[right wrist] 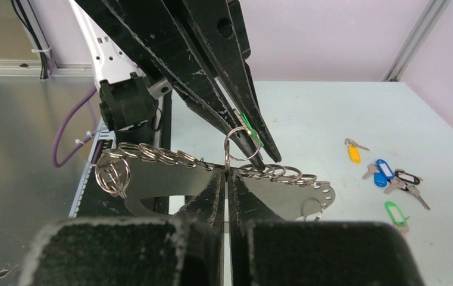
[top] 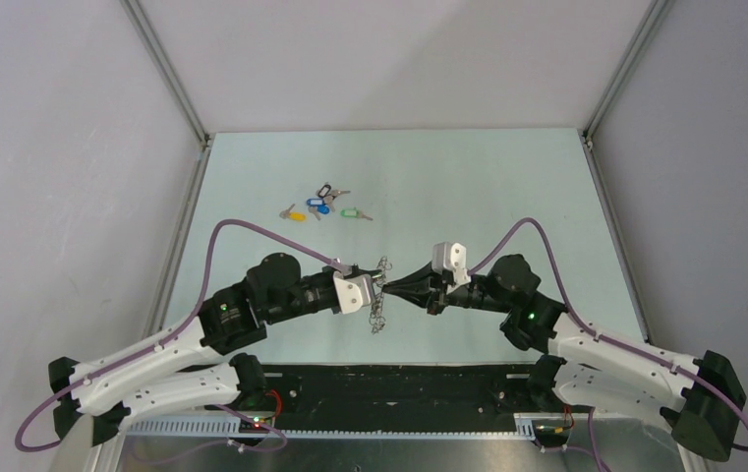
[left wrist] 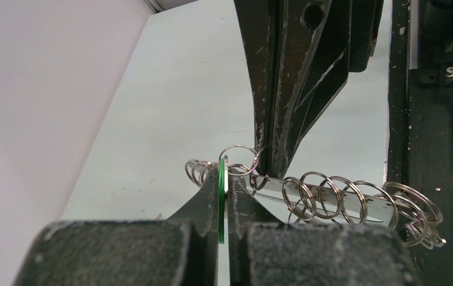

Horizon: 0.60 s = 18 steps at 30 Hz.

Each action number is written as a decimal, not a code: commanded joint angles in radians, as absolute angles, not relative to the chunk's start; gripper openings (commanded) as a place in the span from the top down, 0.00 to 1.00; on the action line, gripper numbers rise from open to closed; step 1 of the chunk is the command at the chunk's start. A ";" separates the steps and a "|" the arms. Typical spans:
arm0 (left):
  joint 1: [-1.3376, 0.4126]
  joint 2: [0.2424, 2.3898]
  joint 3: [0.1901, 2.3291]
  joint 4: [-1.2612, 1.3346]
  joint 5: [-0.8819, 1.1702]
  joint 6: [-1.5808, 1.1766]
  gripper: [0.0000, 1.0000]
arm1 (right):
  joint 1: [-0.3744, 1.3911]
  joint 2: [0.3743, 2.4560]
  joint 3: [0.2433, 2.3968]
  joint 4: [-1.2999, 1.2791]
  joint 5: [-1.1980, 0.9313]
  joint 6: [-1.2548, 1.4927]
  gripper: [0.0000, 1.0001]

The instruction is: Remove the keys from the keyring

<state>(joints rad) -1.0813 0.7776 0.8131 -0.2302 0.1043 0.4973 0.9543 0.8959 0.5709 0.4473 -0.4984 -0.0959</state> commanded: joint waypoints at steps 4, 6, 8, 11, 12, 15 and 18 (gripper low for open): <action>-1.077 0.762 0.821 -0.198 0.101 0.500 1.00 | 0.951 0.861 0.616 0.543 -0.550 -0.044 1.00; -1.077 0.761 0.820 -0.197 0.103 0.499 1.00 | 0.949 0.861 0.617 0.556 -0.560 -0.036 1.00; -1.076 0.760 0.822 -0.197 0.106 0.499 1.00 | 0.950 0.862 0.617 0.565 -0.566 -0.029 1.00; -1.077 0.760 0.822 -0.197 0.110 0.497 1.00 | 0.947 0.861 0.615 0.576 -0.569 -0.019 1.00; -1.076 0.760 0.822 -0.198 0.113 0.497 1.00 | 0.946 0.861 0.616 0.582 -0.568 -0.016 1.00; -1.077 0.762 0.822 -0.197 0.119 0.495 1.00 | 0.943 0.863 0.615 0.605 -0.567 -0.004 1.00; -1.077 0.763 0.822 -0.199 0.121 0.495 1.00 | 0.940 0.868 0.611 0.645 -0.565 0.019 1.00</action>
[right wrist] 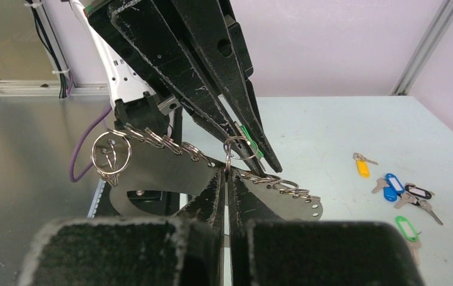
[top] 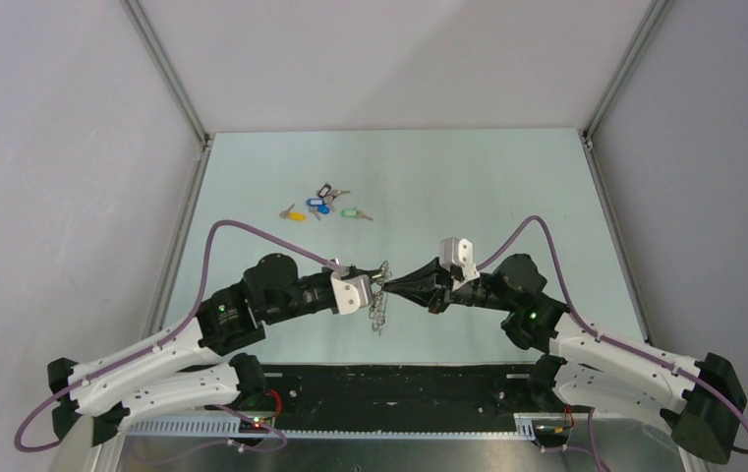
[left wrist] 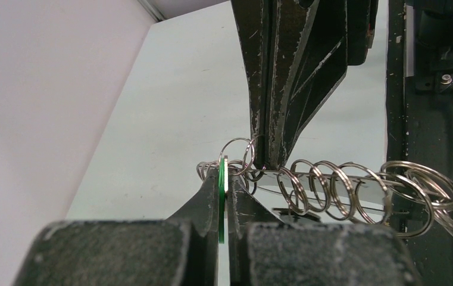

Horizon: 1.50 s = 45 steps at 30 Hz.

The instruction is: Remove the keys from the keyring

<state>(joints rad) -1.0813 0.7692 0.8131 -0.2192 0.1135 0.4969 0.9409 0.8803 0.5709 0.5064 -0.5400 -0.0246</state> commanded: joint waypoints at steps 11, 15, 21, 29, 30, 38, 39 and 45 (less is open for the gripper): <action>-1.077 0.773 0.824 -0.208 0.122 0.497 1.00 | 0.928 0.861 0.568 0.793 -0.524 0.089 1.00; -1.077 0.780 0.827 -0.211 0.128 0.496 1.00 | 0.927 0.866 0.552 0.850 -0.513 0.114 1.00; -1.077 0.796 0.831 -0.222 0.141 0.494 1.00 | 0.926 0.882 0.541 0.917 -0.507 0.149 1.00; -1.076 0.826 0.843 -0.241 0.168 0.492 1.00 | 0.927 0.905 0.536 0.988 -0.474 0.165 1.00; -1.077 0.829 0.845 -0.242 0.171 0.492 1.00 | 0.928 0.909 0.535 1.003 -0.472 0.170 1.00; -1.077 0.863 0.856 -0.260 0.201 0.490 1.00 | 0.930 0.968 0.535 1.099 -0.468 0.215 1.00; -1.077 0.868 0.857 -0.261 0.207 0.490 1.00 | 0.930 0.972 0.535 1.115 -0.468 0.219 1.00; -1.077 0.876 0.860 -0.264 0.216 0.490 1.00 | 0.930 0.979 0.533 1.140 -0.458 0.230 1.00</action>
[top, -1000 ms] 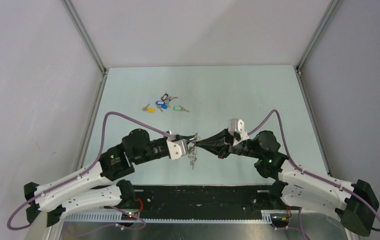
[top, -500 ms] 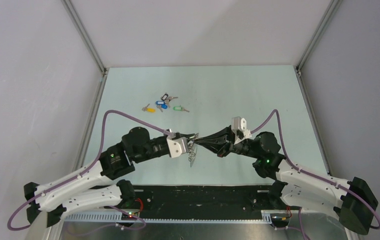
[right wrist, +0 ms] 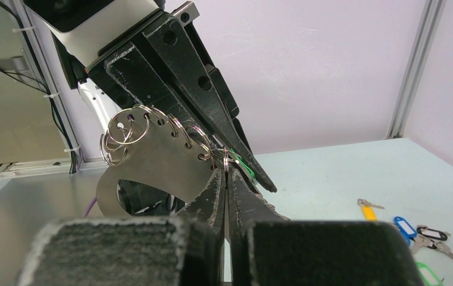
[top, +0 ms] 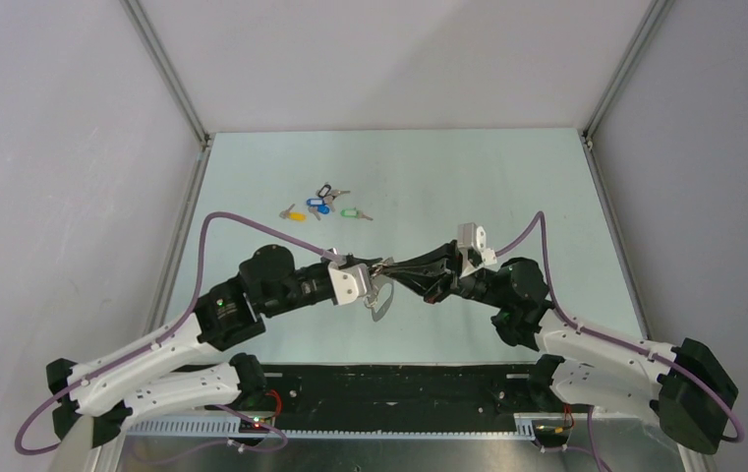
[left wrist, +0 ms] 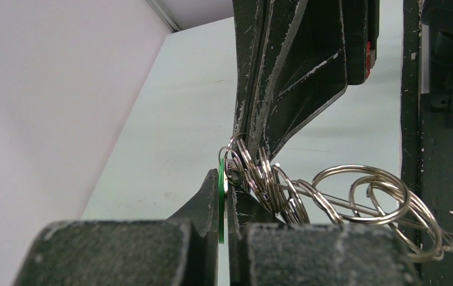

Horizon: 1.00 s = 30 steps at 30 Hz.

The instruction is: Remove the keys from the keyring

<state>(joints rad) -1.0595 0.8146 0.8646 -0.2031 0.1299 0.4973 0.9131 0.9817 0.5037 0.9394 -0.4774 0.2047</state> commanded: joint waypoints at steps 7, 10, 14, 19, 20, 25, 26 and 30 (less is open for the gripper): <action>-1.076 0.848 0.861 -0.264 0.154 0.493 1.00 | 0.930 0.921 0.482 1.157 -0.357 0.229 1.00; -1.074 0.837 0.857 -0.262 0.129 0.496 1.00 | 0.926 0.894 0.430 1.172 -0.315 0.215 1.00; -1.071 0.828 0.860 -0.259 0.114 0.493 1.00 | 0.916 0.848 0.393 1.132 -0.300 0.186 1.00; -1.069 0.820 0.856 -0.258 0.121 0.494 1.00 | 0.910 0.823 0.365 1.094 -0.326 0.147 1.00; -1.070 0.820 0.856 -0.259 0.128 0.494 1.00 | 0.909 0.824 0.360 1.102 -0.327 0.142 1.00; -1.070 0.818 0.857 -0.259 0.142 0.494 1.00 | 0.909 0.849 0.347 1.158 -0.328 0.150 1.00; -1.070 0.817 0.856 -0.259 0.142 0.494 1.00 | 0.909 0.859 0.347 1.163 -0.328 0.152 1.00; -1.069 0.815 0.856 -0.258 0.142 0.494 1.00 | 0.911 0.889 0.347 1.203 -0.339 0.166 1.00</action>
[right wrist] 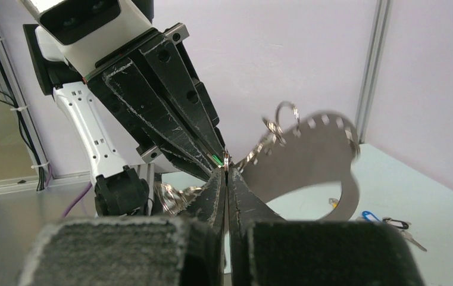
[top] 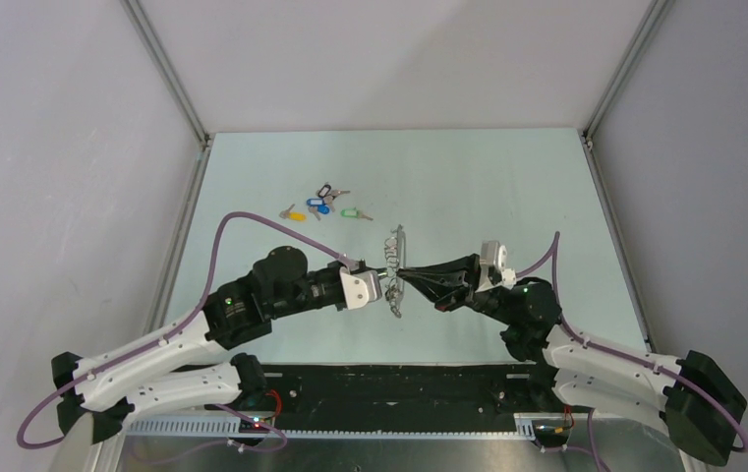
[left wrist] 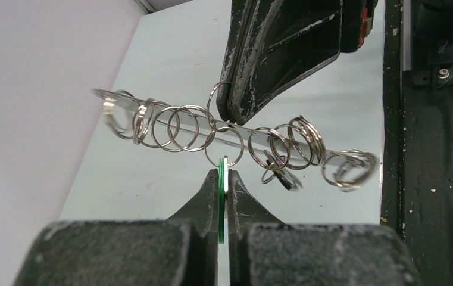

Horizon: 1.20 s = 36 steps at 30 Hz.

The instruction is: Remove the keys from the keyring

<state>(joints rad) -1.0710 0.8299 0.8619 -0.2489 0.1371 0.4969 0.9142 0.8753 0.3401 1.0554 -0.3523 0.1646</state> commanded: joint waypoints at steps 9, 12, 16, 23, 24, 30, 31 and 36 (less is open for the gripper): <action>-1.069 0.809 0.856 -0.259 0.135 0.496 1.00 | 0.911 0.924 0.330 1.261 -0.343 0.188 1.00; -1.070 0.802 0.855 -0.258 0.125 0.498 1.00 | 0.911 0.917 0.325 1.236 -0.348 0.179 1.00; -1.068 0.798 0.854 -0.258 0.119 0.501 1.00 | 0.911 0.907 0.306 1.247 -0.340 0.185 1.00; -1.068 0.797 0.854 -0.257 0.120 0.502 1.00 | 0.911 0.909 0.282 1.284 -0.324 0.198 1.00; -1.068 0.796 0.854 -0.257 0.121 0.502 1.00 | 0.912 0.910 0.281 1.286 -0.322 0.199 1.00; -1.068 0.801 0.854 -0.259 0.127 0.501 1.00 | 0.913 0.926 0.257 1.349 -0.303 0.205 1.00; -1.068 0.801 0.854 -0.259 0.128 0.500 1.00 | 0.915 0.932 0.253 1.369 -0.302 0.207 1.00; -1.068 0.811 0.855 -0.258 0.120 0.500 1.00 | 0.920 0.948 0.251 1.421 -0.315 0.211 1.00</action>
<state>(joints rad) -1.0714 0.8162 0.8581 -0.2573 0.1436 0.4969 0.9173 0.9497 0.2504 1.2686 -0.3458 0.2100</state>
